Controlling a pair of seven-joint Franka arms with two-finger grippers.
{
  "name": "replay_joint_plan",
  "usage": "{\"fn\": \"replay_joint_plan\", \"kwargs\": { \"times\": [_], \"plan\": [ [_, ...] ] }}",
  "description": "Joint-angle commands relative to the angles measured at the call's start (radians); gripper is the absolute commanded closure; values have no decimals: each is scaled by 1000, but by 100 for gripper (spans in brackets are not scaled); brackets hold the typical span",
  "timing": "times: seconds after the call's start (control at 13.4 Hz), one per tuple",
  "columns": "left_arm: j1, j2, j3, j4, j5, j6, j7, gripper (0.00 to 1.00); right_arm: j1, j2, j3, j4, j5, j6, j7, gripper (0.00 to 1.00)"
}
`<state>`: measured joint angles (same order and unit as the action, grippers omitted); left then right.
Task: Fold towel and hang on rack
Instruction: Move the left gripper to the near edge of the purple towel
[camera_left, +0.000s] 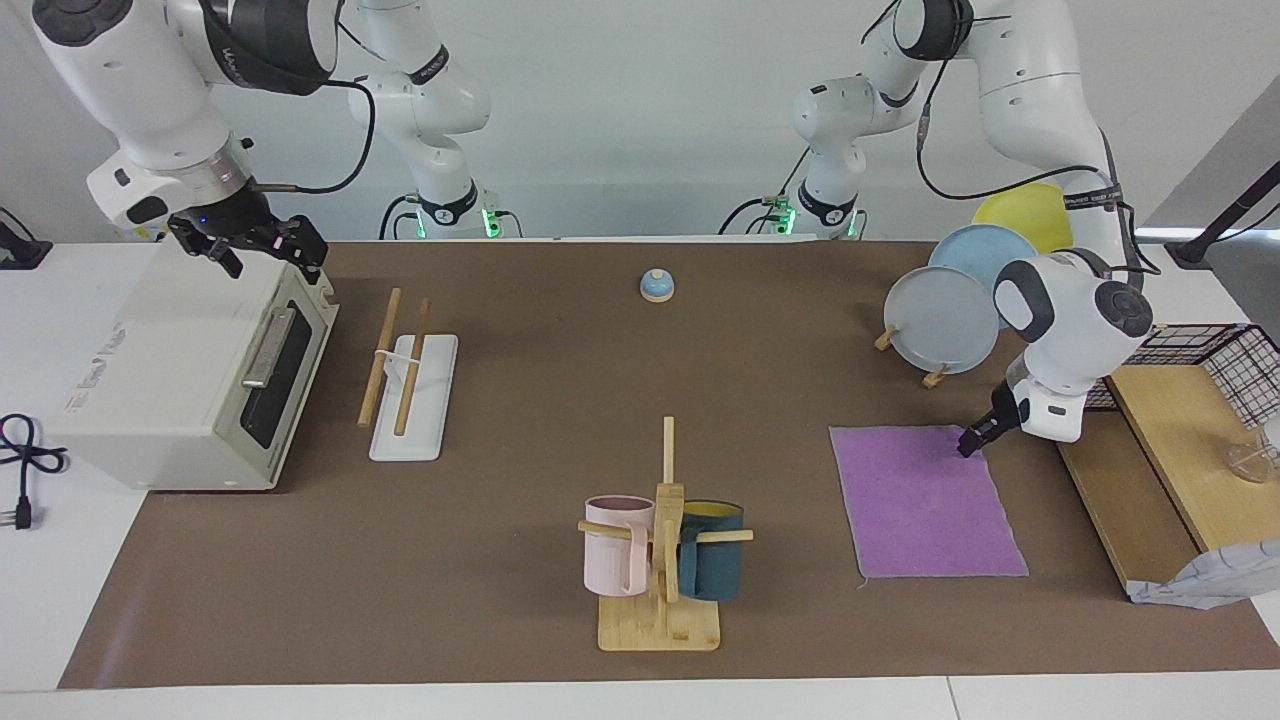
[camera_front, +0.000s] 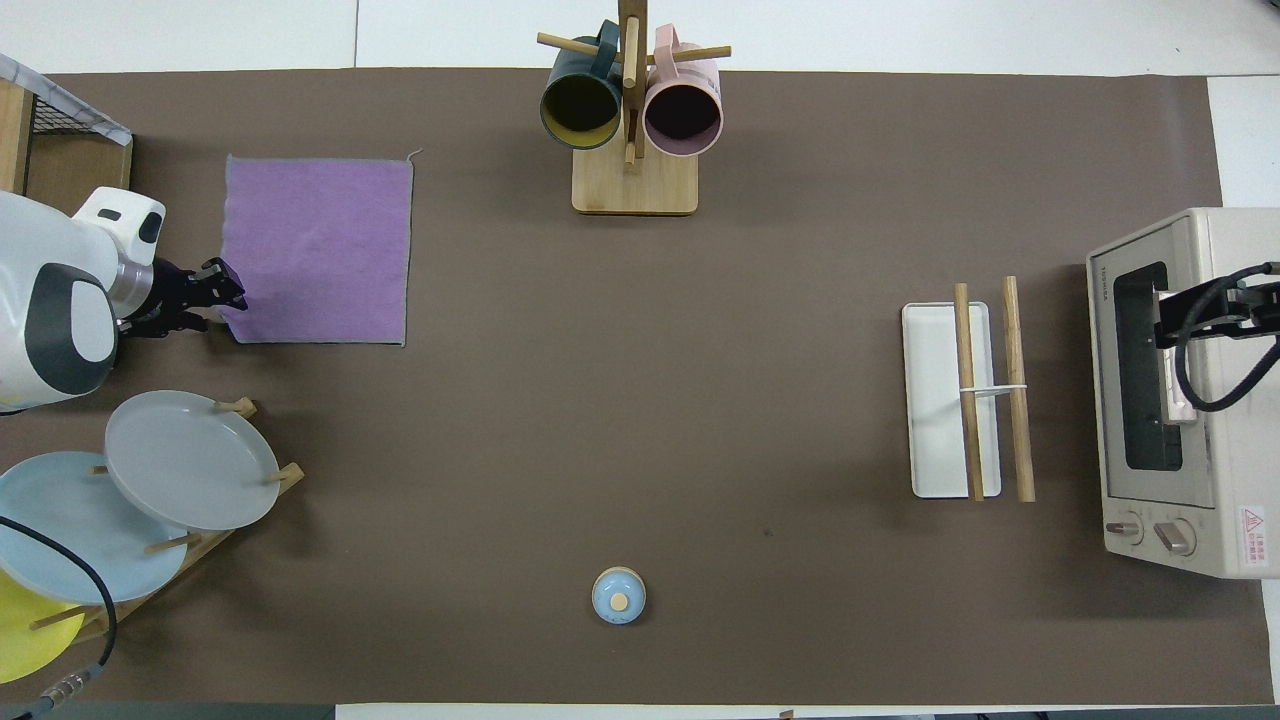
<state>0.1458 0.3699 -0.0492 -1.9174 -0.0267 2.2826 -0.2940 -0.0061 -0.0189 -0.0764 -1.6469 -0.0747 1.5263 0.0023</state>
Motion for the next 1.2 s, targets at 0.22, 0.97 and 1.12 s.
{"fn": "replay_joint_plan", "kwargs": {
  "times": [0.22, 0.97, 1.12],
  "plan": [
    [-11, -2, 0, 8, 5, -58, -14, 59, -15, -1, 13, 4, -11, -17, -13, 0],
    [-3, -8, 0, 40, 7, -108, -2, 72, -15, -1, 13, 4, -11, -17, -13, 0],
    [-2, -8, 0, 32, 7, -97, 1, 76, -15, -1, 13, 4, -11, -17, -13, 0]
  ]
}}
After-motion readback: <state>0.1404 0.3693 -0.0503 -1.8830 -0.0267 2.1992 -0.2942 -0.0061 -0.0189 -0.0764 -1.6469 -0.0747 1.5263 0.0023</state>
